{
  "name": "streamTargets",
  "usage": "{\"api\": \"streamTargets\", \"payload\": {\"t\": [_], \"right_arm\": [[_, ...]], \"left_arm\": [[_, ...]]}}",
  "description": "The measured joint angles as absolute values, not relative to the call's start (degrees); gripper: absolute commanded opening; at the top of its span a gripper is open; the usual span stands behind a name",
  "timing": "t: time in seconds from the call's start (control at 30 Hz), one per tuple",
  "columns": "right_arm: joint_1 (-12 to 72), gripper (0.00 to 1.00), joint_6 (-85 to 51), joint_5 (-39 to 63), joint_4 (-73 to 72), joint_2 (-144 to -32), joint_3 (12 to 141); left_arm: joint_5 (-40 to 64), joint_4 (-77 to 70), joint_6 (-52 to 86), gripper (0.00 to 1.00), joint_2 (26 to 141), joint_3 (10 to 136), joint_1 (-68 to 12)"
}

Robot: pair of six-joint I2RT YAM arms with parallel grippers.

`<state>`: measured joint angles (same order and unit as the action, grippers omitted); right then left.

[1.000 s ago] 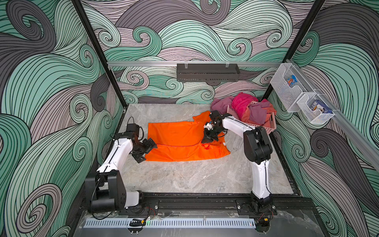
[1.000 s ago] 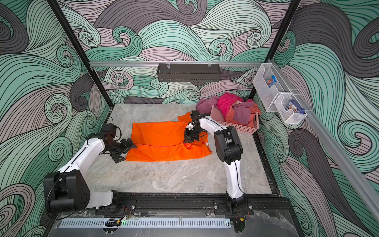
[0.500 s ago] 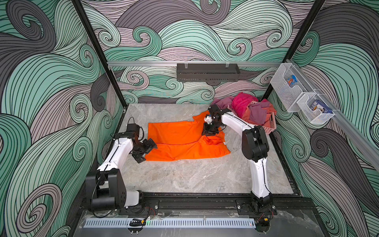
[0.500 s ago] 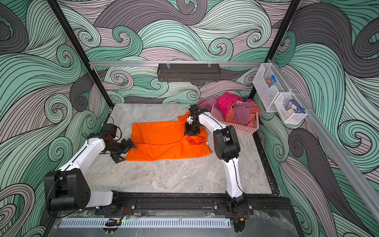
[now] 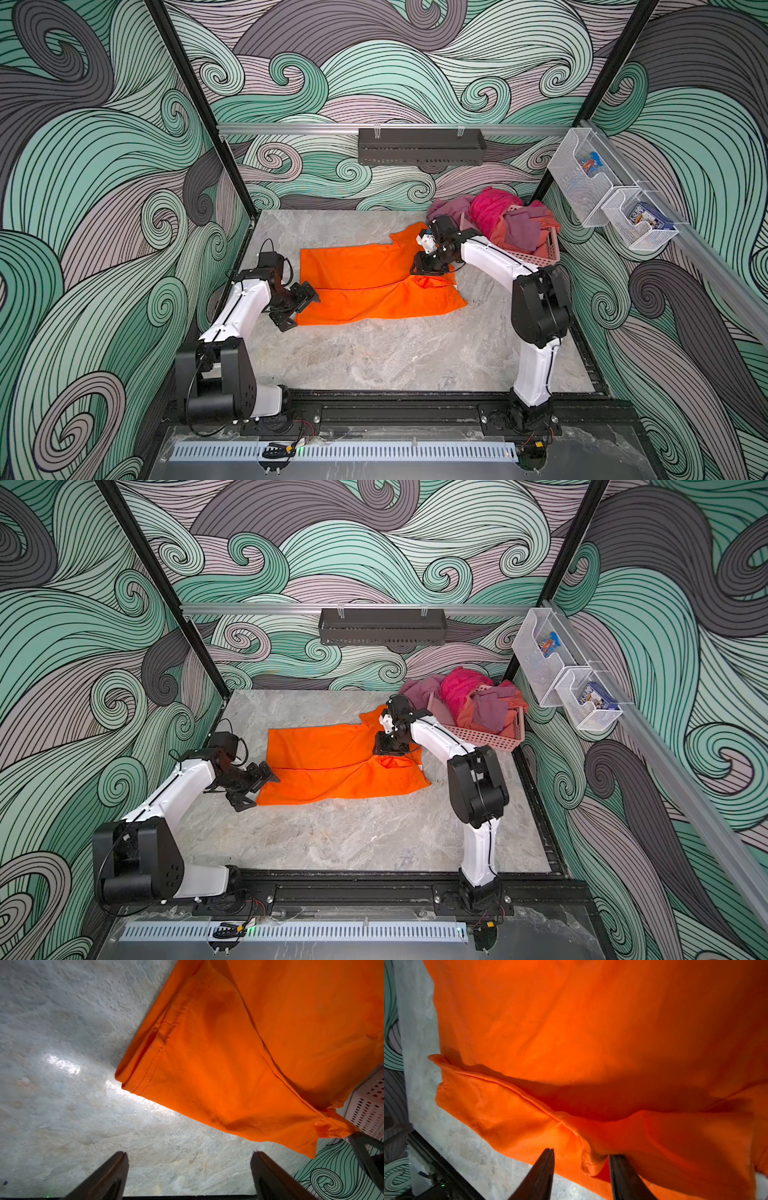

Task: Fold and stack t-shirts
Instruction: Smooth out the T-shirt at the center of the board.

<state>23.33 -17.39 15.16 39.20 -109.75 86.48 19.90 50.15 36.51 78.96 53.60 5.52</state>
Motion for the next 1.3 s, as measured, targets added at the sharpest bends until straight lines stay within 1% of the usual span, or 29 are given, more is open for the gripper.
{"api": "streamTargets", "payload": {"t": [0.1,0.27,0.43,0.63,0.77,0.93,0.97,1.0,1.03,1.2,1.3], "right_arm": [[24.1,0.53,-17.2,15.6,36.8,-105.8,84.0],[24.1,0.53,-17.6,16.7,33.6,-106.8,84.2],[24.0,0.53,-18.6,19.7,33.6,-111.0,85.8],[23.8,0.55,-19.4,31.2,33.5,-119.5,92.2],[23.7,0.55,-20.6,37.1,33.2,-123.2,96.4],[23.4,0.55,-21.3,37.7,31.9,-124.3,100.6],[23.2,0.6,-21.6,37.8,30.8,-124.1,100.7],[22.9,0.66,-22.3,38.3,29.4,-123.9,100.6],[22.6,0.68,-23.4,39.2,28.1,-123.8,100.5],[19.9,0.7,-27.9,46.8,24.1,-125.0,102.4],[18.9,0.7,-28.5,46.7,23.6,-124.9,101.6]], "left_arm": [[20.1,50.0,36.6,0.95,79.0,53.1,5.5],[20.2,49.7,36.6,0.95,79.0,53.1,5.5],[20.2,49.6,36.5,0.95,79.0,52.9,5.5],[20.3,49.6,36.3,0.95,79.4,52.6,5.5],[20.2,49.6,35.8,0.95,80.4,52.4,5.5],[20.4,49.1,35.3,0.95,82.7,52.4,5.5],[20.5,49.0,35.3,0.95,83.3,52.4,5.5],[20.6,48.8,35.3,0.95,83.9,52.4,5.5],[20.8,48.6,35.3,0.95,84.3,52.4,5.5],[21.5,47.9,35.1,0.95,85.9,52.5,5.5],[21.7,47.6,35.1,0.94,86.7,52.5,5.5]]}}
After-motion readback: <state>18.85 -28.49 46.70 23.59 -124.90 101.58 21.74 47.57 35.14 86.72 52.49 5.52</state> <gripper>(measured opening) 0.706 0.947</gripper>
